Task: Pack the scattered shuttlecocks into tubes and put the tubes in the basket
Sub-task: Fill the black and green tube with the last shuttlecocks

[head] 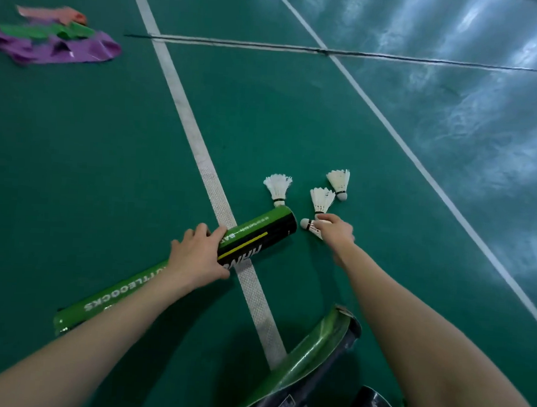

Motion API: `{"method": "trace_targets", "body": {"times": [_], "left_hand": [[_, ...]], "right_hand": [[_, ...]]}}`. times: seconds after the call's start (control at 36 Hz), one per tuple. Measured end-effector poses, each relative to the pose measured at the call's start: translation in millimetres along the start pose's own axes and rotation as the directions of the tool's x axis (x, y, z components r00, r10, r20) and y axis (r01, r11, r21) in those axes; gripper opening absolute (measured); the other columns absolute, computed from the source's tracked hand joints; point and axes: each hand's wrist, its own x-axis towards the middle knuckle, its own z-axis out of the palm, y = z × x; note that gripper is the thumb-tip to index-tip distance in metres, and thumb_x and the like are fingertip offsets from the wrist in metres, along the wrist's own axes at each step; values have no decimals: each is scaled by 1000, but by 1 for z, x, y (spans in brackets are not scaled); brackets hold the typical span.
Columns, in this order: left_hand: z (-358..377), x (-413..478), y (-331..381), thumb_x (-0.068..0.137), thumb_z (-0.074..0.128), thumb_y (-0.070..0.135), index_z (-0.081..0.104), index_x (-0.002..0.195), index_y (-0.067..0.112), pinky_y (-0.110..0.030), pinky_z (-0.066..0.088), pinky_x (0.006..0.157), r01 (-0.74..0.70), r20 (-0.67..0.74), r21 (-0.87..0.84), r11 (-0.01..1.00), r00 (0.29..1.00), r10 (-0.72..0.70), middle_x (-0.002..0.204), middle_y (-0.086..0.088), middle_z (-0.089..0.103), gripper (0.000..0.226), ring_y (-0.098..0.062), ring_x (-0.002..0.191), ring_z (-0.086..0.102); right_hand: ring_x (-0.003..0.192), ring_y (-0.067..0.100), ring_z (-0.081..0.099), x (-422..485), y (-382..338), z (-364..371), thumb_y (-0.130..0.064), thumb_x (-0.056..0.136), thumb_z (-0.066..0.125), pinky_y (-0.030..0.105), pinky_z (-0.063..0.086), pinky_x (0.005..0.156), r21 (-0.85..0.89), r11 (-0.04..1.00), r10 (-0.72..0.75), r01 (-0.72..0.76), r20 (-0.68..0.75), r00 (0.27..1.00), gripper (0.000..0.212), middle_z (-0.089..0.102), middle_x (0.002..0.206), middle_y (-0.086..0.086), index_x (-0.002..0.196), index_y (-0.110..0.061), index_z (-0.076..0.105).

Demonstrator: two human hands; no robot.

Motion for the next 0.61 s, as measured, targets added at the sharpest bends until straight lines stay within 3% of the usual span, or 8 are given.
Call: {"method": "trace_targets", "body": {"times": [0.06, 0.14, 0.31, 0.39, 0.44, 0.53, 0.61], "left_hand": [[12, 1, 5, 73, 71, 45, 21, 147, 29, -44, 42, 96, 2, 17, 25, 1000, 1000, -2, 125, -6, 40, 90, -25, 116, 42], [33, -4, 14, 76, 68, 45, 17, 149, 28, -46, 37, 100, 1, 36, 77, 997, 999, -4, 132, -5, 37, 91, -25, 121, 38], [38, 0, 16, 74, 69, 47, 24, 146, 28, -45, 39, 96, 58, -32, 40, 998, 998, -57, 127, -5, 40, 88, -25, 119, 40], [36, -3, 18, 72, 71, 47, 26, 146, 28, -42, 42, 93, 66, -52, 26, 997, 997, -65, 124, -4, 42, 88, -25, 116, 42], [35, -5, 19, 71, 72, 46, 26, 146, 29, -41, 43, 93, 56, -67, 26, 998, 996, -54, 123, -4, 42, 89, -24, 115, 42], [32, -10, 19, 70, 73, 46, 26, 147, 29, -40, 43, 92, 35, -93, 18, 999, 995, -33, 122, -3, 42, 92, -23, 115, 42], [31, -17, 18, 68, 74, 46, 26, 147, 30, -40, 43, 92, 14, -115, 24, 1000, 993, -11, 121, -2, 43, 93, -23, 113, 43]], "right_hand": [[121, 28, 44, 14, 2, 0, -29, 88, 58, 36, 41, 100, 17, 1000, 0, -1, 46, 999, 35, 46, 135, 8, 122, -28, 62], [107, 18, 52, 23, 11, -5, -21, 92, 56, 28, 40, 87, 92, 995, -40, 29, 118, 992, 35, 57, 130, 3, 126, -17, 61], [96, 13, 57, 18, 26, -27, -17, 91, 59, 22, 39, 78, 66, 952, -300, 300, -17, 954, 15, 65, 106, -2, 103, -16, 67], [81, 6, 53, 12, 28, -44, -12, 93, 56, 15, 38, 64, 105, 910, -400, 402, -39, 916, 10, 60, 95, -8, 98, -18, 62], [70, 3, 49, 7, 31, -49, -10, 93, 54, 15, 38, 58, 139, 886, -447, 442, 6, 894, 13, 56, 91, -10, 102, -19, 58], [67, 10, 44, -2, 37, -49, -7, 95, 48, 25, 40, 63, 181, 856, -502, 485, 63, 863, 22, 52, 86, -8, 111, -21, 52], [69, 10, 43, -11, 36, -45, -8, 97, 44, 18, 40, 57, 206, 834, -534, 513, 65, 843, 32, 49, 92, -3, 124, -24, 46]]}}
